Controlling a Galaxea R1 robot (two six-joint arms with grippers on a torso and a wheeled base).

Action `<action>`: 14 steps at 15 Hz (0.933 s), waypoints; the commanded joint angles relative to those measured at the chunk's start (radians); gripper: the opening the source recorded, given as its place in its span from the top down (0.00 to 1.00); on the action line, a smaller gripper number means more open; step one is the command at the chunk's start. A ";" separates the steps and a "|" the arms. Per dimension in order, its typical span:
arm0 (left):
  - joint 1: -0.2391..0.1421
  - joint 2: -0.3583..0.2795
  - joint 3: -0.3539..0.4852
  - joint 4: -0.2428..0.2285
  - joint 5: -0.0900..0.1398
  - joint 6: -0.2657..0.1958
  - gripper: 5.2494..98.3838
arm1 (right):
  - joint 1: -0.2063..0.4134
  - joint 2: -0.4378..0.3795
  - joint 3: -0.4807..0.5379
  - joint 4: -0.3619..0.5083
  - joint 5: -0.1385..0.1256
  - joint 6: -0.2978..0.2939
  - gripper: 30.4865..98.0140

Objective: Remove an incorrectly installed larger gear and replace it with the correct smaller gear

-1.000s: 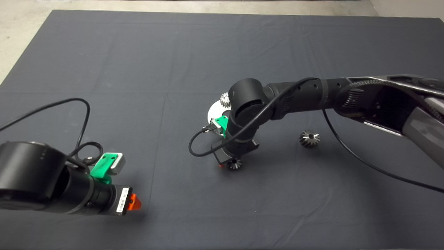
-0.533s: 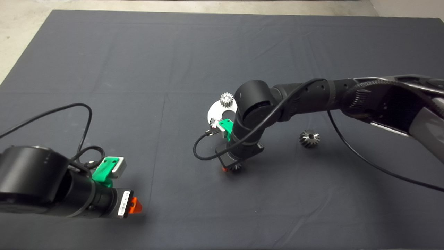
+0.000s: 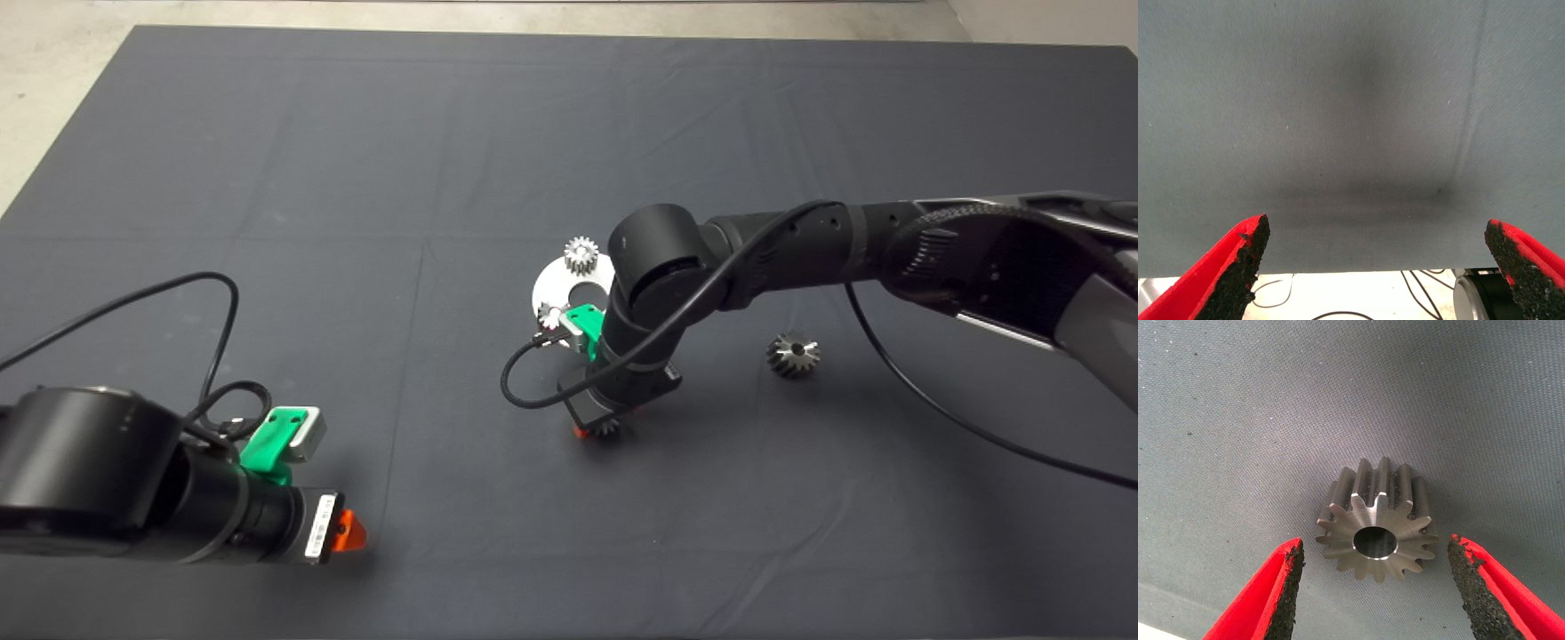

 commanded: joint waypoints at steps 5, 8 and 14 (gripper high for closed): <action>0.009 -0.006 0.003 0.024 0.037 -0.006 0.16 | 0.020 0.038 -0.032 0.036 -0.112 -0.009 0.61; 0.013 -0.006 0.003 0.026 0.037 -0.006 0.16 | 0.001 0.035 -0.034 0.036 -0.112 -0.009 0.61; 0.028 -0.008 0.003 0.030 0.037 -0.006 0.16 | -0.010 0.030 -0.037 0.034 -0.112 -0.011 0.65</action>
